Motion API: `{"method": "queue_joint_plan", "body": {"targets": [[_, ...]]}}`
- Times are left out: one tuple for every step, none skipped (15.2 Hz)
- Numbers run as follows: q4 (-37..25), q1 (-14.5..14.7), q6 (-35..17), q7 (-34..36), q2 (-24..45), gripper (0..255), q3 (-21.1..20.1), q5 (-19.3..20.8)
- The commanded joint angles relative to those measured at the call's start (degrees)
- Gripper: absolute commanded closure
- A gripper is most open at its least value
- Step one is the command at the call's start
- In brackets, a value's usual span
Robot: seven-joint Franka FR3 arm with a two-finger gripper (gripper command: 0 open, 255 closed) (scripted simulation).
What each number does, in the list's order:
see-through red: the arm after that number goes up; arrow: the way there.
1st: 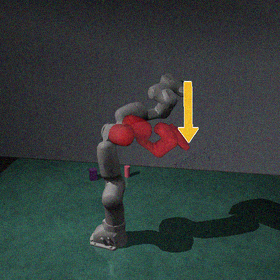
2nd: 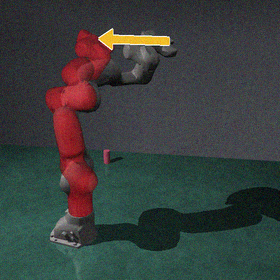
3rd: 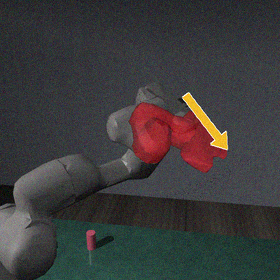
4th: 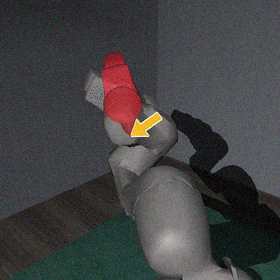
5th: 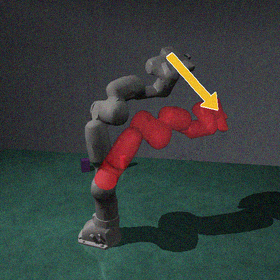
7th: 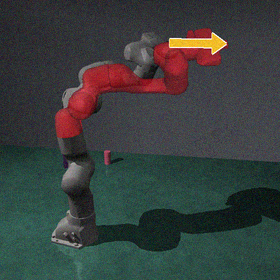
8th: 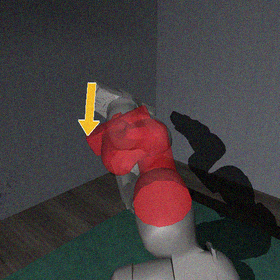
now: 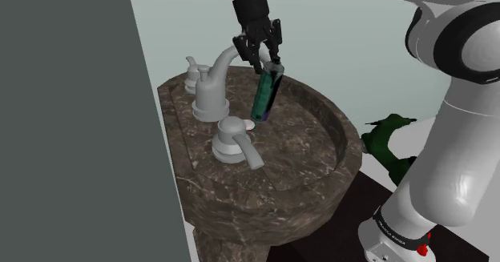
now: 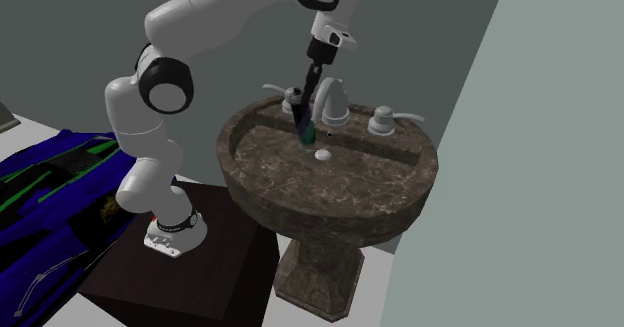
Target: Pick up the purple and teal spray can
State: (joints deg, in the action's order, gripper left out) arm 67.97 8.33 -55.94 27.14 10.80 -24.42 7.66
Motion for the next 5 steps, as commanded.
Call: {"method": "queue_joint_plan", "body": {"targets": [[-3.7, 0.6, 2.3, 0.3, 1.5, 255, -0.2, 0.6], [-5.5, 1.0, 3.5, 0.4, 2.2, 255, -0.3, 1.0], [-7.5, 1.3, 4.7, 0.5, 3.0, 255, -0.4, 1.3], [-7.8, 1.4, 4.9, 0.5, 3.2, 255, -0.4, 1.4], [-7.8, 1.4, 4.9, 0.5, 3.1, 255, -0.4, 1.4]]}}
